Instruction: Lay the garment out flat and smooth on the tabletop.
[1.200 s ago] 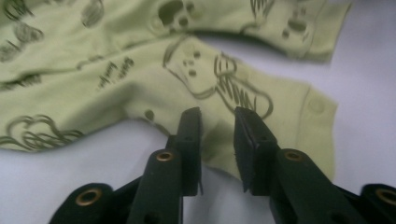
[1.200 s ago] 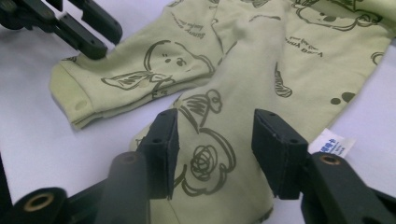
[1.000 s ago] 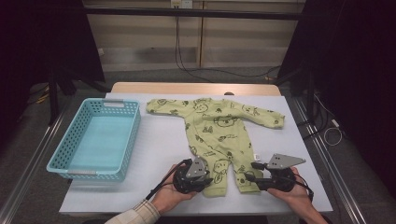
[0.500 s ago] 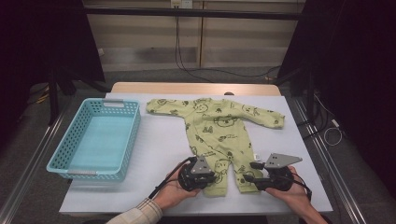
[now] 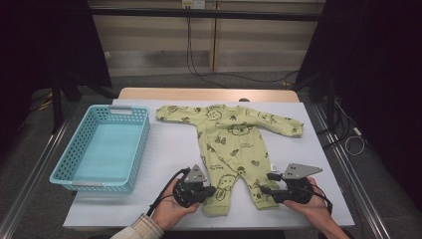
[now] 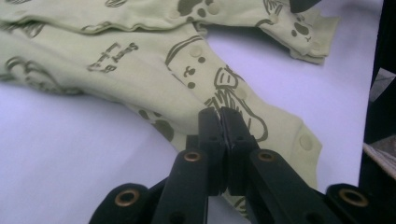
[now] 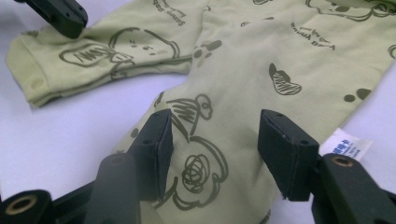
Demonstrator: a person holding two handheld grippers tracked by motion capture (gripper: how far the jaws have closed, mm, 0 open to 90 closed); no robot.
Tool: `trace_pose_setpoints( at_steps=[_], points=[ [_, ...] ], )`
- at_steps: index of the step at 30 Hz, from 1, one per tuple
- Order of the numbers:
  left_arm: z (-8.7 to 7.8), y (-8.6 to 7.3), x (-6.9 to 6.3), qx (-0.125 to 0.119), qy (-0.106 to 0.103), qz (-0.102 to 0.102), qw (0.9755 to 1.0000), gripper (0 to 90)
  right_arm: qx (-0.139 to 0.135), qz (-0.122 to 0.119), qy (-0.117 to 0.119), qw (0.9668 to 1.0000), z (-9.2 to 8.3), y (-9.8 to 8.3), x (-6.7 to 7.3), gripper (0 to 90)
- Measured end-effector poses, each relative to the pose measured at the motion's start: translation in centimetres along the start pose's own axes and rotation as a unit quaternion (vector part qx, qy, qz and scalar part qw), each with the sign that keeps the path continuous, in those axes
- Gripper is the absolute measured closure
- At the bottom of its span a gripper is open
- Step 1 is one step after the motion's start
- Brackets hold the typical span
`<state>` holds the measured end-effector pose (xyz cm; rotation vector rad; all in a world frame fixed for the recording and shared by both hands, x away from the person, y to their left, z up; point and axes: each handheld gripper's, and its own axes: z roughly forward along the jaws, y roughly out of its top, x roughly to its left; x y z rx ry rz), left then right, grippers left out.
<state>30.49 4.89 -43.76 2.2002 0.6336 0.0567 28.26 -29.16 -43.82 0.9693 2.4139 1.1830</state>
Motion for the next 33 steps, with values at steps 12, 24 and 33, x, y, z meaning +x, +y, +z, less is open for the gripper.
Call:
trace_pose_setpoints(
  at_steps=[12,24,33],
  points=[
    [-1.1,-0.8,2.5,-0.016,0.037,-0.043,0.9983,77.5,0.012,-0.006,0.010,0.9999,0.4,-0.1,0.0,49.1],
    [2.7,0.7,1.7,0.008,0.092,0.017,0.9956,54.4,0.011,-0.002,0.007,0.9999,0.4,-0.1,0.0,47.0],
    [2.9,0.9,1.2,0.002,0.088,0.037,0.9954,87.7,0.048,-0.005,0.001,0.9989,1.2,-0.4,-0.2,47.4]
  ],
)
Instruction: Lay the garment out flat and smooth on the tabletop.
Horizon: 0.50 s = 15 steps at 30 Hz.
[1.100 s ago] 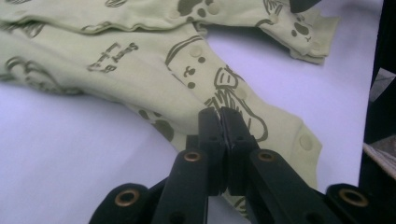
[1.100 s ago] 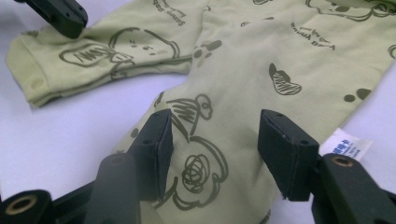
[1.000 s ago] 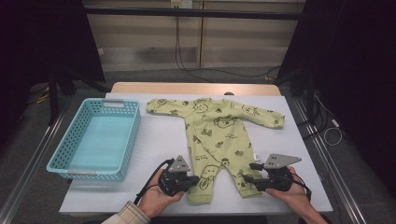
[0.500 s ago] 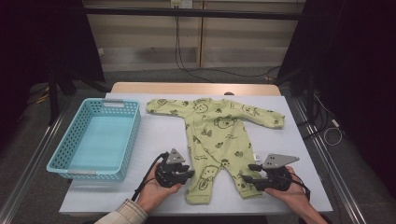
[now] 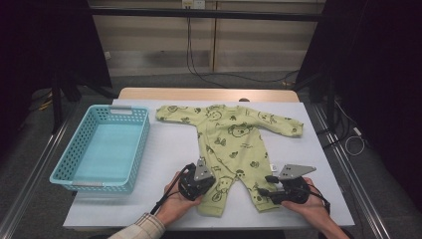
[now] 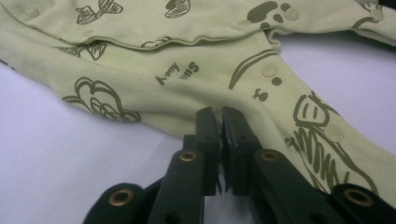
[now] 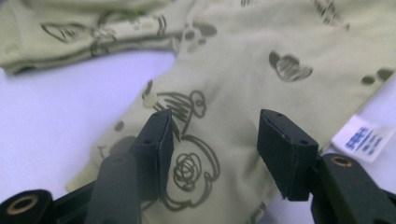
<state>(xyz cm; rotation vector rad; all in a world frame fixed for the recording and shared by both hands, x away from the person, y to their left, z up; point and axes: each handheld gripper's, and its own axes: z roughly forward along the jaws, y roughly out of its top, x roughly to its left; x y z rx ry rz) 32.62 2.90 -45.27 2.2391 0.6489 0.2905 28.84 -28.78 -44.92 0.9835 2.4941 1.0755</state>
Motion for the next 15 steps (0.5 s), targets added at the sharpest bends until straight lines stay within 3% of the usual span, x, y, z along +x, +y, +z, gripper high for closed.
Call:
trace_pose_setpoints(
  at_steps=[3,8,9,11,15],
  points=[
    [-0.3,0.0,0.3,0.005,-0.003,-0.009,0.9999,88.6,0.007,-0.002,-0.006,1.0000,0.3,-0.1,-0.1,54.5],
    [-1.4,-0.5,1.0,0.011,0.010,-0.024,0.9996,88.9,0.009,-0.007,-0.004,0.9999,-0.1,-0.1,-0.1,84.8],
    [-1.6,-0.8,1.2,0.001,0.004,-0.030,0.9995,88.8,0.008,-0.010,-0.004,0.9999,-0.2,-0.1,-0.1,87.2],
    [-2.5,-1.1,1.5,0.011,0.022,-0.032,0.9992,88.9,0.005,-0.012,0.000,0.9999,-0.4,-0.1,-0.1,89.0],
    [-3.5,-1.7,2.2,0.011,0.018,-0.051,0.9985,88.8,0.005,-0.015,0.014,0.9998,-0.6,0.0,0.3,89.4]
  ],
)
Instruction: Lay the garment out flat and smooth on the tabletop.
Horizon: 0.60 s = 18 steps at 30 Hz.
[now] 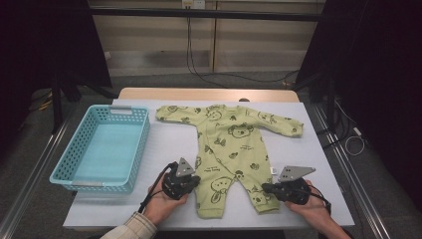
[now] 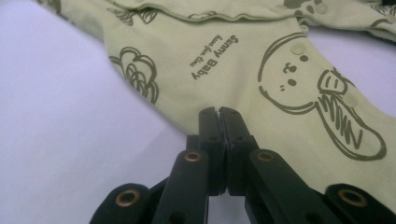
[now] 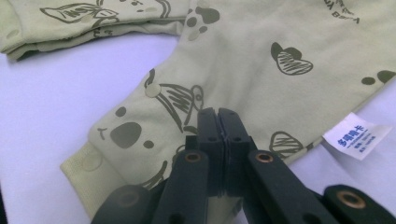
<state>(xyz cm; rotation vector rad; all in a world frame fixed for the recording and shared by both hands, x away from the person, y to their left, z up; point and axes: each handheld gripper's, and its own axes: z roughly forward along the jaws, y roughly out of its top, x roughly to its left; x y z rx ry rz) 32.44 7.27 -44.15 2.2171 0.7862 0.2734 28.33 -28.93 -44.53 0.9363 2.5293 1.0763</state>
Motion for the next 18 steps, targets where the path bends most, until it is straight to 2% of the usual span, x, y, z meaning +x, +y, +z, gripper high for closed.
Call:
trace_pose_setpoints(
  at_steps=[1,3,6,12,17,18],
  points=[
    [-0.1,-0.1,0.1,0.002,0.001,-0.002,1.0000,88.8,-0.002,0.002,0.009,1.0000,-0.1,0.0,0.2,89.5],
    [-0.2,-0.2,0.2,0.002,-0.006,-0.009,0.9999,88.7,-0.001,-0.010,0.010,0.9999,-0.2,0.1,0.7,89.5],
    [-0.3,-0.5,0.2,0.001,-0.009,-0.012,0.9999,88.4,0.007,-0.015,0.020,0.9997,-0.2,0.0,1.1,89.5],
    [-0.6,-0.6,0.1,0.003,-0.018,-0.008,0.9998,88.5,0.002,-0.022,0.044,0.9988,-0.5,0.0,1.8,89.5],
    [-1.4,-0.9,-0.2,-0.001,-0.033,-0.017,0.9993,88.5,0.002,-0.028,0.059,0.9979,-0.5,-0.1,2.3,89.4],
    [-1.5,-1.0,-0.3,-0.004,-0.030,-0.011,0.9995,88.5,0.001,-0.027,0.060,0.9978,-0.6,-0.1,2.4,89.3]
  ],
)
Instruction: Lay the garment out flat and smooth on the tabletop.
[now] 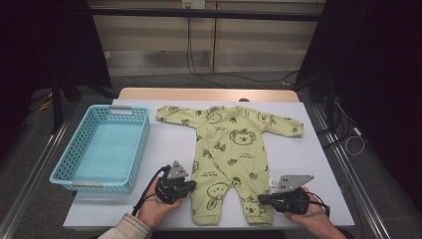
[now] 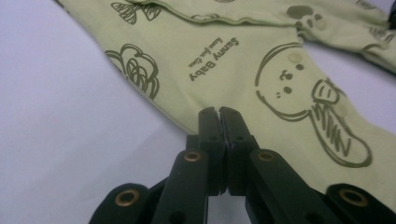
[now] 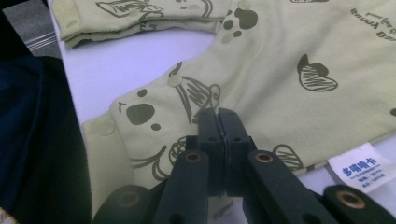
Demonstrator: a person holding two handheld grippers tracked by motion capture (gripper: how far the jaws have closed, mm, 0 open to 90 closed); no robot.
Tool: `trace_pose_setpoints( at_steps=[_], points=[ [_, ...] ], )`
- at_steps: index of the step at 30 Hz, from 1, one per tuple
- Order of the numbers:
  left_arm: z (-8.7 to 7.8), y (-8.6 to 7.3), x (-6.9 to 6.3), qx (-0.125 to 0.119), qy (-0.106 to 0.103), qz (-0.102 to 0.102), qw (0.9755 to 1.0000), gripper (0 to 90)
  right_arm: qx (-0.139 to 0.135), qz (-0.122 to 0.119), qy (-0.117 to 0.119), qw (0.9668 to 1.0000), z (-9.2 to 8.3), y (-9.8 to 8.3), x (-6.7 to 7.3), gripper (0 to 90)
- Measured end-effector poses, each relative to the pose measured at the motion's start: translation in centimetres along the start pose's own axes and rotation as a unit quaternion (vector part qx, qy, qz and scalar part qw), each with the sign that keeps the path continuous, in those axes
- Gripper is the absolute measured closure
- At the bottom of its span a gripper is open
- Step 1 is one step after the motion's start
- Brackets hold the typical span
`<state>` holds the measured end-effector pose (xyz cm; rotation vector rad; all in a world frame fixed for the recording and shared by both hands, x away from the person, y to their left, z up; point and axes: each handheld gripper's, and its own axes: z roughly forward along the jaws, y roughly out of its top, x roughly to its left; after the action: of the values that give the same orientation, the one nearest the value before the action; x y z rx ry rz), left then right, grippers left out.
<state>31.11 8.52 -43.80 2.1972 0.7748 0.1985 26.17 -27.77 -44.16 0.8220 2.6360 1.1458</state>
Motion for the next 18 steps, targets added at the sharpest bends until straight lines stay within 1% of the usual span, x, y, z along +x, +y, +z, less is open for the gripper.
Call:
trace_pose_setpoints(
  at_steps=[2,3,4,6,7,8,9,10,11,12,14,16,17,18],
  points=[
    [-0.2,-0.2,0.0,-0.003,0.008,-0.008,0.9999,88.0,-0.005,0.003,0.002,1.0000,0.0,0.0,0.0,88.7],
    [-0.2,-0.2,0.2,-0.008,0.008,-0.011,0.9999,86.1,-0.007,-0.001,-0.001,1.0000,0.0,0.0,-0.1,85.9],
    [-0.3,-0.2,0.3,-0.011,0.001,-0.017,0.9998,83.2,-0.010,0.008,-0.002,0.9999,0.0,0.0,-0.2,80.9],
    [-0.5,-0.1,0.2,-0.022,-0.008,-0.010,0.9997,78.4,-0.016,0.014,-0.014,0.9997,-0.1,0.0,-0.5,72.2],
    [-0.6,-0.1,0.0,-0.027,-0.013,-0.009,0.9995,75.1,-0.021,0.017,-0.022,0.9994,-0.2,0.0,-0.7,68.3],
    [-0.6,-0.1,-0.2,-0.035,-0.020,-0.009,0.9991,70.3,-0.029,0.021,-0.029,0.9989,-0.3,0.0,-0.9,67.7],
    [-0.8,-0.1,-0.4,-0.034,-0.026,-0.001,0.9991,67.2,-0.035,0.030,-0.038,0.9982,-0.4,0.0,-1.1,65.3],
    [-0.7,-0.2,-0.6,-0.038,-0.031,0.000,0.9988,65.3,-0.040,0.035,-0.049,0.9974,-0.6,0.0,-1.4,61.3],
    [-0.8,-0.3,-0.8,-0.034,-0.034,0.003,0.9988,63.3,-0.045,0.037,-0.062,0.9964,-0.6,0.0,-1.7,60.0],
    [-0.8,-0.4,-1.0,-0.030,-0.040,0.005,0.9987,62.4,-0.047,0.042,-0.073,0.9954,-0.7,0.0,-1.9,58.8],
    [-0.8,-0.7,-1.3,-0.022,-0.045,0.016,0.9986,61.1,-0.046,0.049,-0.096,0.9931,-0.7,-0.1,-2.3,55.0],
    [-0.8,-1.0,-1.5,-0.023,-0.044,0.017,0.9986,60.6,-0.044,0.059,-0.111,0.9912,-0.6,-0.2,-2.8,54.8],
    [-0.8,-1.0,-1.5,-0.019,-0.043,0.021,0.9987,59.6,-0.041,0.064,-0.122,0.9896,-0.5,-0.2,-2.9,52.8],
    [-0.6,-1.1,-1.5,-0.025,-0.049,0.017,0.9983,57.7,-0.038,0.066,-0.132,0.9883,-0.5,-0.3,-3.1,52.4]
  ],
)
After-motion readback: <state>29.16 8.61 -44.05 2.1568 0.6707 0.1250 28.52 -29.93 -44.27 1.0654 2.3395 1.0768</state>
